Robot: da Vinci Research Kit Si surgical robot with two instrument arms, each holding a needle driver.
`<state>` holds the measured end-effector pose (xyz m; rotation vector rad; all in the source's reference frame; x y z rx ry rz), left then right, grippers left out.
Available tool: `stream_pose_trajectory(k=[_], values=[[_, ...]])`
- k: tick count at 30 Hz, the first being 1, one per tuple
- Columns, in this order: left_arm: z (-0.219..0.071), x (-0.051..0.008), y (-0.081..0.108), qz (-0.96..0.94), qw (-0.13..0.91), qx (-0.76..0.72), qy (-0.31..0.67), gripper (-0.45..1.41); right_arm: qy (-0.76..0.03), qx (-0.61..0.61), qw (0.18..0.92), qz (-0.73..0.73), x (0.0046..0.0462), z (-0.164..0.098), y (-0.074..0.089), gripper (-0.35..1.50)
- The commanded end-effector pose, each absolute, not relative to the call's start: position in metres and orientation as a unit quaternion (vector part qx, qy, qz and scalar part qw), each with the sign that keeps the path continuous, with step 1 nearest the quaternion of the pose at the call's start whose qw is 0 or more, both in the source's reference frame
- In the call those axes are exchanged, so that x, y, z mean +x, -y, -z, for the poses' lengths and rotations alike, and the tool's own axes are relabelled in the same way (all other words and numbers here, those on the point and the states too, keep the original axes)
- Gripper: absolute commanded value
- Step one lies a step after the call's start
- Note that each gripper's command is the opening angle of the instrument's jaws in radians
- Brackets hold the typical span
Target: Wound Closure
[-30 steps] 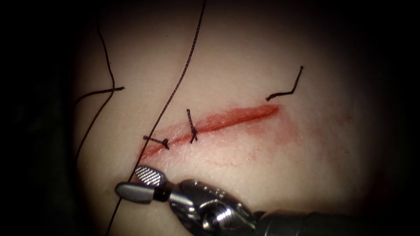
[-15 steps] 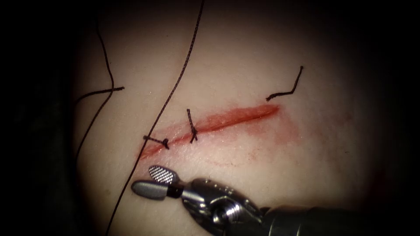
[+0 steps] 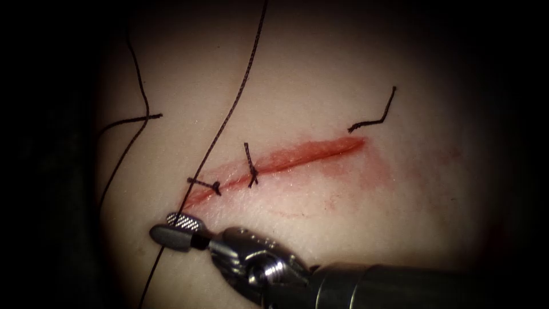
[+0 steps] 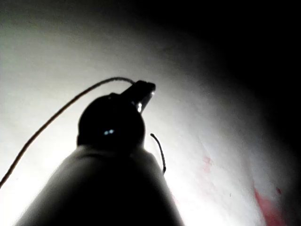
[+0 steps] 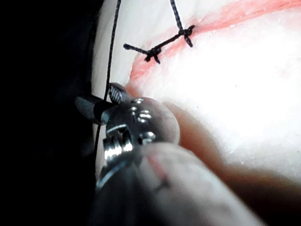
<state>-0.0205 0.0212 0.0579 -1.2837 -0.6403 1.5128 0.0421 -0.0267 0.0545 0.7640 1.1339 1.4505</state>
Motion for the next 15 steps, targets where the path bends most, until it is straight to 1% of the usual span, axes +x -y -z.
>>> stream_pose_trajectory(k=[1, 6, 7, 8, 9, 10, 11, 13, 15], values=[[-0.058, -0.0211, -0.021, -0.627, 0.504, -0.532, 0.265, -0.45, -0.471, 0.333, 0.53, -0.621, 0.0428, -0.055, 0.027, -0.35], [-0.058, -0.0211, -0.021, -0.627, 0.504, -0.532, 0.265, -0.43, -0.468, 0.339, 0.526, -0.623, 0.0419, -0.055, 0.026, -0.35], [-0.058, -0.0211, -0.021, -0.628, 0.502, -0.533, 0.264, 0.02, -0.469, 0.34, 0.523, -0.626, 0.0416, -0.054, 0.025, -0.35], [-0.058, -0.021, -0.022, -0.628, 0.51, -0.533, 0.248, 0.2, -0.474, 0.34, 0.518, -0.626, 0.041, -0.054, 0.024, -0.35], [-0.058, -0.0209, -0.021, -0.631, 0.51, -0.535, 0.236, 0.67, -0.478, 0.338, 0.517, -0.625, 0.0406, -0.053, 0.024, -0.35], [-0.058, -0.0204, -0.021, -0.633, 0.509, -0.536, 0.23, 1.04, -0.495, 0.325, 0.506, -0.627, 0.0386, -0.052, 0.021, -0.35], [-0.058, -0.0204, -0.021, -0.633, 0.509, -0.536, 0.23, 1.04, -0.495, 0.325, 0.506, -0.627, 0.0386, -0.052, 0.021, -0.35], [-0.058, -0.0198, -0.02, -0.644, 0.503, -0.525, 0.236, 1.16, -0.513, 0.298, 0.496, -0.634, 0.0362, -0.052, 0.018, -0.35], [-0.058, -0.0193, -0.018, -0.657, 0.482, -0.516, 0.264, 1.16, -0.522, 0.282, 0.489, -0.639, 0.0341, -0.052, 0.015, -0.35]])
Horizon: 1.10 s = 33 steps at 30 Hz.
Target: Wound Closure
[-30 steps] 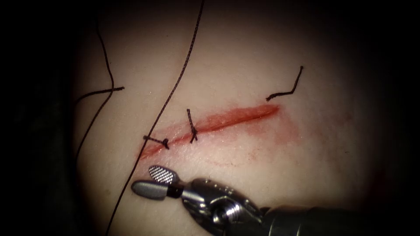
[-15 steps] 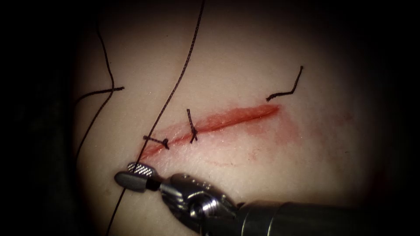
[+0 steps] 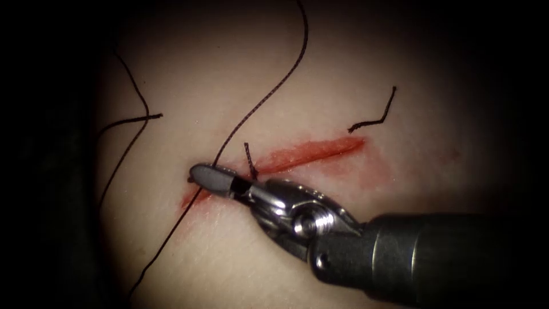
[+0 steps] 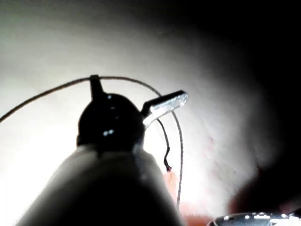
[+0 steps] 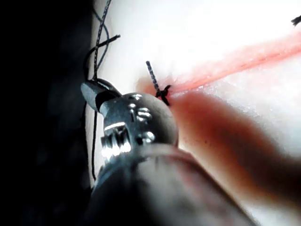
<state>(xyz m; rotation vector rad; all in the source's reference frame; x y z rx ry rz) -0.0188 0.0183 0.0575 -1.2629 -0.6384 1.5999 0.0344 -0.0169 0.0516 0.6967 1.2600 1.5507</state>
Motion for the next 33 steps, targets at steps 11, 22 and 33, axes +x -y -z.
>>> stream_pose_trajectory(k=[11, 22, 33], values=[[-0.055, -0.0139, -0.01, -0.704, 0.411, -0.471, 0.337, 1.26, -0.557, 0.212, 0.448, -0.667, 0.0227, -0.053, 0.005, -0.35], [-0.055, -0.0103, -0.004, -0.765, 0.353, -0.395, 0.367, 1.3, -0.572, 0.184, 0.445, -0.664, 0.0189, -0.053, 0.003, -0.35], [-0.058, -0.0107, 0.002, -0.852, 0.273, -0.267, 0.358, 1.25, -0.578, 0.187, 0.439, -0.662, 0.0162, -0.052, 0.001, -0.35]])
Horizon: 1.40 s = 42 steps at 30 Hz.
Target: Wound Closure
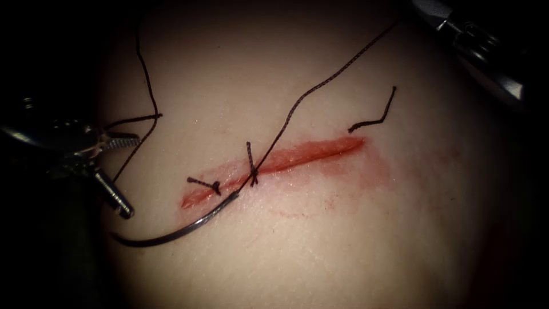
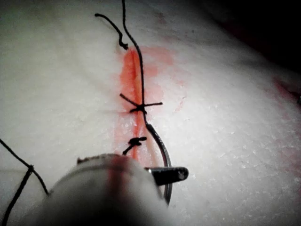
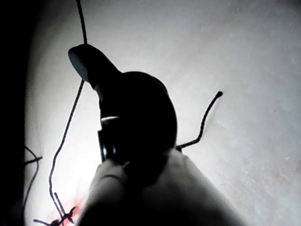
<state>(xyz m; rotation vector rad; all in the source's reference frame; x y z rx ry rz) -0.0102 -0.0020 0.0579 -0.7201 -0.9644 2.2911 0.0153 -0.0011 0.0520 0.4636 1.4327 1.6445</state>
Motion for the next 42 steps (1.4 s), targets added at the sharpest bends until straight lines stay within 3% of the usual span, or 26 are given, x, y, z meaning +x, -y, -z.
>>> stream_pose_trajectory(k=[1, 7, 9, 11, 15, 16, 18, 20, 24, 25, 29, 32, 33, 37, 38, 42], values=[[-0.0585, -0.0109, 0.0026, -0.856, 0.271, -0.258, 0.357, 1.23, -0.578, 0.187, 0.439, -0.663, 0.0161, -0.0522, 0.0008, -0.35], [-0.0589, -0.012, 0.0049, -0.873, 0.235, -0.24, 0.353, 1.21, -0.579, 0.187, 0.436, -0.663, 0.0162, -0.0519, 0.0006, -0.35], [-0.0588, -0.0124, 0.0056, -0.88, 0.217, -0.237, 0.35, 1.15, -0.579, 0.187, 0.436, -0.663, 0.0162, -0.0519, 0.0006, -0.35], [-0.0586, -0.0137, 0.0065, -0.894, 0.201, -0.211, 0.339, 0.96, -0.578, 0.187, 0.436, -0.664, 0.0162, -0.0518, 0.0005, -0.35], [-0.0584, -0.015, 0.0073, -0.905, 0.167, -0.204, 0.333, 0.91, -0.578, 0.187, 0.436, -0.664, 0.0162, -0.0518, 0.0005, -0.35], [-0.0582, -0.0156, 0.0082, -0.905, 0.161, -0.203, 0.337, 0.64, -0.578, 0.187, 0.436, -0.664, 0.0162, -0.0518, 0.0005, -0.35], [-0.0584, -0.0162, 0.0092, -0.906, 0.156, -0.2, 0.338, 0.32, -0.578, 0.187, 0.436, -0.664, 0.0162, -0.0518, 0.0005, -0.35], [-0.0588, -0.0166, 0.0096, -0.908, 0.153, -0.198, 0.336, 0.29, -0.578, 0.187, 0.436, -0.664, 0.0162, -0.0518, 0.0005, -0.35], [-0.0599, -0.0167, 0.0098, -0.903, 0.182, -0.178, 0.346, -0.2, -0.578, 0.187, 0.436, -0.664, 0.0162, -0.0517, 0.0006, -0.35], [-0.0599, -0.0165, 0.0097, -0.9, 0.197, -0.17, 0.35, -0.18, -0.578, 0.187, 0.436, -0.664, 0.0162, -0.0517, 0.0006, -0.35], [-0.0599, -0.0158, 0.0086, -0.897, 0.224, -0.14, 0.355, -0.45, -0.578, 0.187, 0.436, -0.664, 0.0163, -0.0517, 0.0006, -0.35], [-0.0597, -0.0153, 0.0075, -0.899, 0.221, -0.14, 0.352, -0.45, -0.578, 0.187, 0.436, -0.664, 0.0163, -0.0517, 0.0007, -0.35], [-0.0595, -0.0152, 0.0075, -0.899, 0.224, -0.141, 0.35, -0.21, -0.578, 0.187, 0.436, -0.664, 0.0162, -0.0516, 0.0007, -0.35], [-0.0569, -0.0145, 0.0086, -0.889, 0.23, -0.139, 0.371, -0.03, -0.578, 0.187, 0.436, -0.664, 0.0162, -0.0517, 0.0008, -0.35], [-0.055, -0.0145, 0.0092, -0.882, 0.237, -0.132, 0.385, 0.17, -0.579, 0.187, 0.436, -0.663, 0.0162, -0.0517, 0.0009, -0.35], [-0.0529, -0.0151, 0.0084, -0.875, 0.244, -0.135, 0.397, 0.27, -0.579, 0.187, 0.436, -0.663, 0.0163, -0.0518, 0.001, -0.35]])
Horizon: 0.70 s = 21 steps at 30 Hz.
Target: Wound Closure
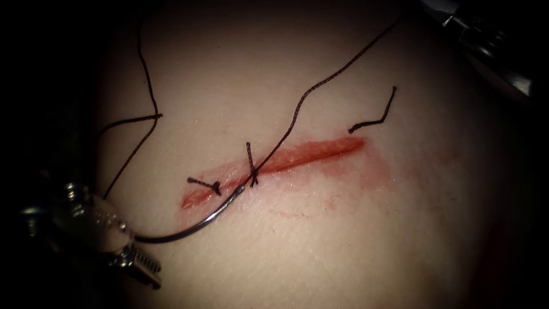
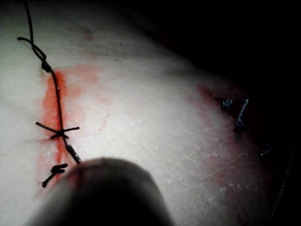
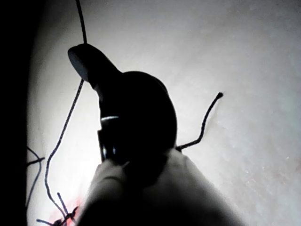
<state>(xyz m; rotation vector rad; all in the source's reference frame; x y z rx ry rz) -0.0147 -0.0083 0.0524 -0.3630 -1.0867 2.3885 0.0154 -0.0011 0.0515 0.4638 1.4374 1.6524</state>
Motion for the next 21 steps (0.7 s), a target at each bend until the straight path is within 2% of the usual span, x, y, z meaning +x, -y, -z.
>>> stream_pose_trajectory(k=[1, 2, 3, 4, 5, 6, 13, 14, 19, 21], values=[[-0.0522, -0.0155, 0.0073, -0.875, 0.251, -0.145, 0.387, 0.31, -0.579, 0.187, 0.436, -0.663, 0.0163, -0.0518, 0.001, -0.35], [-0.052, -0.0157, 0.0066, -0.878, 0.255, -0.155, 0.373, 0.37, -0.579, 0.187, 0.436, -0.663, 0.0163, -0.0518, 0.001, -0.35], [-0.0523, -0.0159, 0.0056, -0.89, 0.236, -0.181, 0.345, 0.62, -0.579, 0.186, 0.436, -0.663, 0.0163, -0.0518, 0.0011, -0.35], [-0.0523, -0.0159, 0.0056, -0.89, 0.236, -0.181, 0.345, 0.62, -0.579, 0.186, 0.436, -0.663, 0.0163, -0.0518, 0.0011, -0.35], [-0.0531, -0.0157, 0.0048, -0.897, 0.225, -0.19, 0.329, 0.77, -0.58, 0.186, 0.436, -0.663, 0.0164, -0.0519, 0.0012, -0.35], [-0.0535, -0.0155, 0.0047, -0.898, 0.224, -0.189, 0.327, 0.81, -0.58, 0.186, 0.436, -0.663, 0.0164, -0.0519, 0.0012, -0.35], [-0.0562, -0.0145, 0.0044, -0.917, 0.223, -0.162, 0.289, 0.86, -0.58, 0.185, 0.436, -0.663, 0.0166, -0.0518, 0.0015, -0.35], [-0.0571, -0.0144, 0.0049, -0.924, 0.21, -0.154, 0.28, 0.91, -0.58, 0.185, 0.436, -0.663, 0.0167, -0.0518, 0.0015, -0.35], [-0.0588, -0.0147, 0.0075, -0.923, 0.194, -0.135, 0.304, 0.93, -0.58, 0.185, 0.436, -0.663, 0.0167, -0.0517, 0.0015, -0.35], [-0.0597, -0.0151, 0.0086, -0.925, 0.172, -0.129, 0.314, 0.88, -0.579, 0.185, 0.436, -0.663, 0.0167, -0.0517, 0.0015, -0.35]])
